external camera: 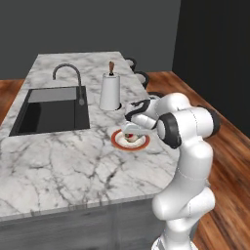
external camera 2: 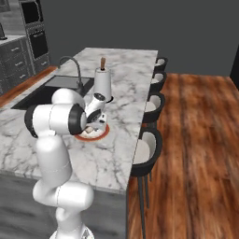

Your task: Take the steak from the fridge and place it on the digital scale on the counter by the fridge. Wait a few seconds for a reading, then move it to the plate on the dining counter.

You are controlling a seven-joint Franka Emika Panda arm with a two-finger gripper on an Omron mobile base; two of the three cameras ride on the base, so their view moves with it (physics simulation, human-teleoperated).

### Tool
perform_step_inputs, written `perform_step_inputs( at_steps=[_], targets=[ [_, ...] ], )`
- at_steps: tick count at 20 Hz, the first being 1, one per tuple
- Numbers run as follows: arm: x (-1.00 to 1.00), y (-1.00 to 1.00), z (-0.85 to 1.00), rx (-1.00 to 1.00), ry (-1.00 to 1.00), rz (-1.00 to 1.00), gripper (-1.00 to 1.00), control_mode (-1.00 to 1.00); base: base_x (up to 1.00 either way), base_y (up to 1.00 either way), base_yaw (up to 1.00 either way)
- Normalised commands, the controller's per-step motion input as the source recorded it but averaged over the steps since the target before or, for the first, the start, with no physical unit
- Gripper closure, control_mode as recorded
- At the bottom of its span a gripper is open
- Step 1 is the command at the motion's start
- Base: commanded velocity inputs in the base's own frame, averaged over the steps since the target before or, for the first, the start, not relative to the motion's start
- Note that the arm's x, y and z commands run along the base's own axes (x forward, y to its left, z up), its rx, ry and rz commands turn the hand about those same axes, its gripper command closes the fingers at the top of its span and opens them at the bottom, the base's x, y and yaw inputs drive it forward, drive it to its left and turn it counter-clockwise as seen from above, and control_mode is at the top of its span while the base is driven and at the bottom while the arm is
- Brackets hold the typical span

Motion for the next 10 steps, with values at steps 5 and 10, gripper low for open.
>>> perform_step_inputs(
  at_steps=[5,10],
  targets=[
    [-0.45,0.0,0.54,-0.13,-0.21,-0.05,-1.0,-1.0,0.0,0.0,0.0],
    [-0.76,-0.01,0.9,-0.17,-0.26,-0.11,-1.0,-1.0,0.0,0.0,0.0]
  ],
)
